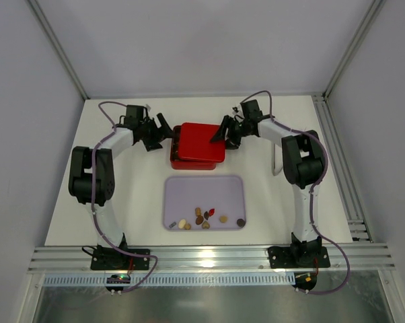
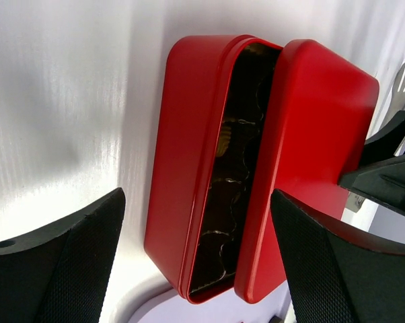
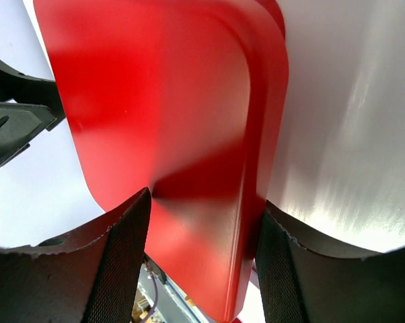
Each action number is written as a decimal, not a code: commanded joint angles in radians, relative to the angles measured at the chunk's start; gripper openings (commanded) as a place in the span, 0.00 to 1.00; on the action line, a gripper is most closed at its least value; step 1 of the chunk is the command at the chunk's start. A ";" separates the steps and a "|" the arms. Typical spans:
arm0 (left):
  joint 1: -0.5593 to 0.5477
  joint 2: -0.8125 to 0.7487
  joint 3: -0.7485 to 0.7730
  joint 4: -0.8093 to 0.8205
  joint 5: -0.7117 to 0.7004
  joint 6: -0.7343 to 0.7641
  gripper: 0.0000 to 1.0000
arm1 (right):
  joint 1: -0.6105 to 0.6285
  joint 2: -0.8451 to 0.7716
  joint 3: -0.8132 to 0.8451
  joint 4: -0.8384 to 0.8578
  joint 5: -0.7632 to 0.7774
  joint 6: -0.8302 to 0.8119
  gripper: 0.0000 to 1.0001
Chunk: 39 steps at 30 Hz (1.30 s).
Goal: Pack the chocolate
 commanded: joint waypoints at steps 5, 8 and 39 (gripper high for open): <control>-0.007 0.013 0.007 0.073 0.030 -0.025 0.87 | 0.035 0.003 0.109 -0.091 0.085 -0.076 0.61; -0.012 0.014 0.007 0.085 0.038 -0.034 0.86 | 0.050 0.015 0.146 -0.118 0.105 -0.091 0.62; -0.056 0.037 -0.013 0.127 0.040 -0.057 0.86 | 0.142 0.082 0.298 -0.286 0.228 -0.186 0.65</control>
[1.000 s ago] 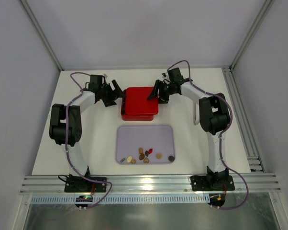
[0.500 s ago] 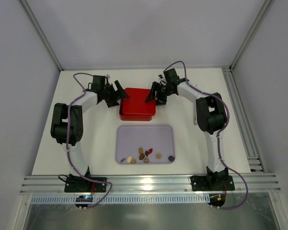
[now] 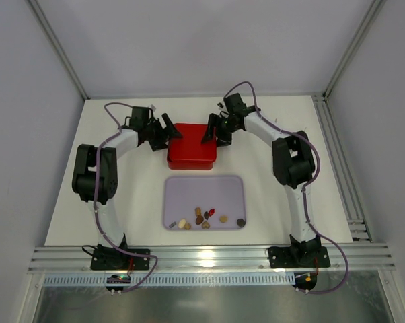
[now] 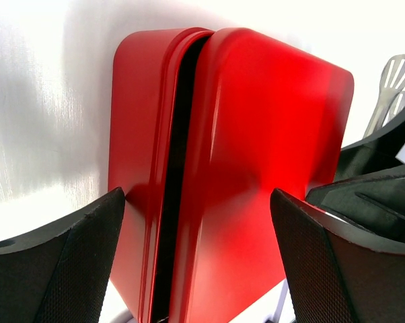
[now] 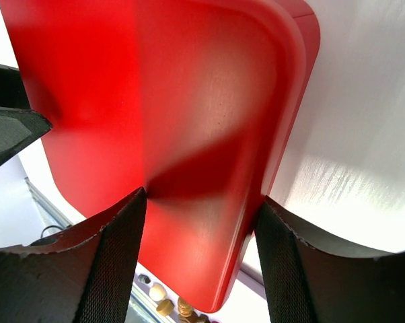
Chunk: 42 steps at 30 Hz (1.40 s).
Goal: Pack the chocolate
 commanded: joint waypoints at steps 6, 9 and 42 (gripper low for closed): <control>-0.029 0.006 -0.006 0.051 0.021 -0.013 0.86 | 0.049 0.027 0.084 -0.062 0.062 -0.047 0.68; -0.034 0.006 -0.007 0.052 0.021 -0.016 0.86 | 0.055 0.029 0.092 -0.070 0.068 -0.049 0.69; -0.060 -0.032 -0.044 0.109 0.037 -0.088 0.86 | 0.125 0.009 0.155 -0.128 0.206 -0.040 0.89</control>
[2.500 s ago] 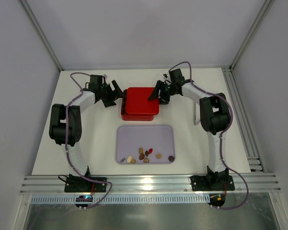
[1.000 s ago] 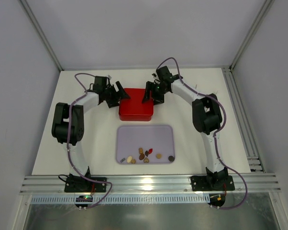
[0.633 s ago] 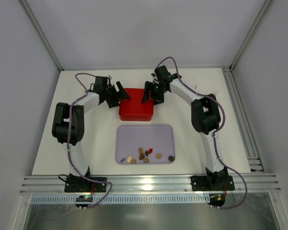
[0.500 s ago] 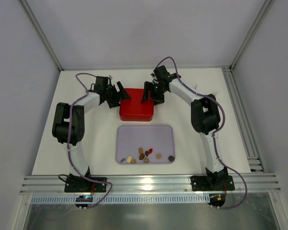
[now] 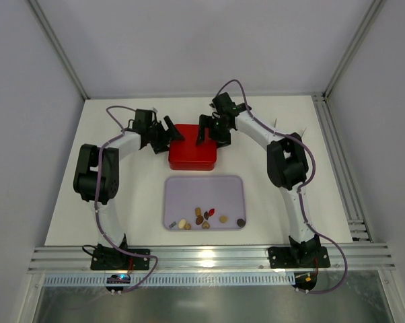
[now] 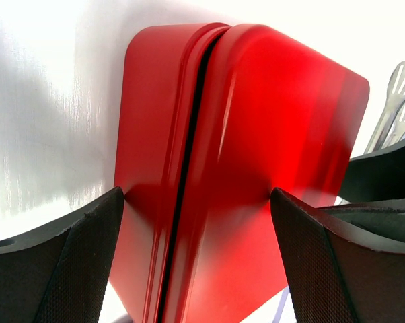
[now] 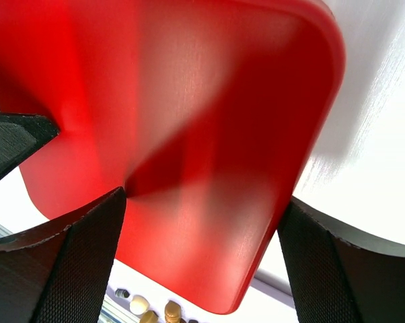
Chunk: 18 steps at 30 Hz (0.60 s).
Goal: Pack the chocolate
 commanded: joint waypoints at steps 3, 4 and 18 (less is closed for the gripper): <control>-0.034 -0.045 -0.013 0.081 0.079 -0.058 0.86 | 0.051 -0.033 0.032 0.017 0.034 -0.003 0.89; -0.034 -0.045 -0.014 0.082 0.082 -0.059 0.86 | 0.055 -0.039 0.035 0.009 0.045 -0.006 0.90; -0.037 -0.076 -0.039 0.139 0.093 -0.138 0.86 | 0.105 -0.035 0.108 -0.054 0.171 -0.017 0.91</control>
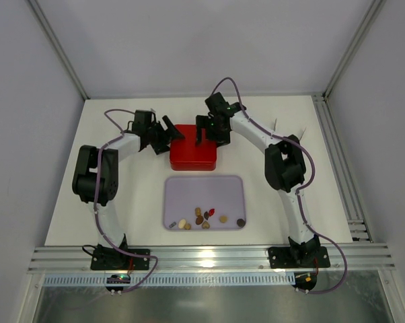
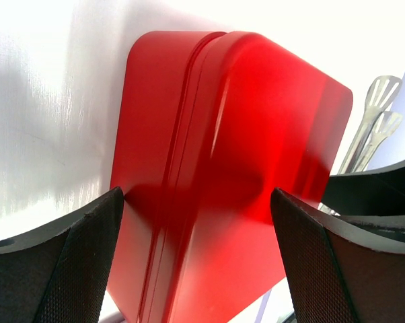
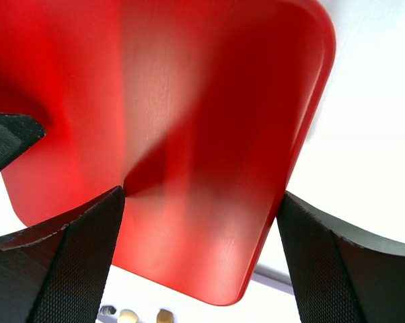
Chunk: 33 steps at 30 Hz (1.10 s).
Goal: Pack the chocolate
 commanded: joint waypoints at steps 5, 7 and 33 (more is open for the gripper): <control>-0.037 -0.066 -0.007 0.088 0.093 -0.062 0.86 | 0.069 -0.018 0.073 -0.008 0.035 -0.016 0.91; -0.037 -0.066 -0.008 0.088 0.094 -0.068 0.86 | 0.073 -0.018 0.070 -0.008 0.039 -0.019 0.91; -0.039 -0.064 -0.174 0.054 -0.011 -0.066 0.65 | 0.078 -0.061 -0.126 0.101 0.055 -0.051 0.92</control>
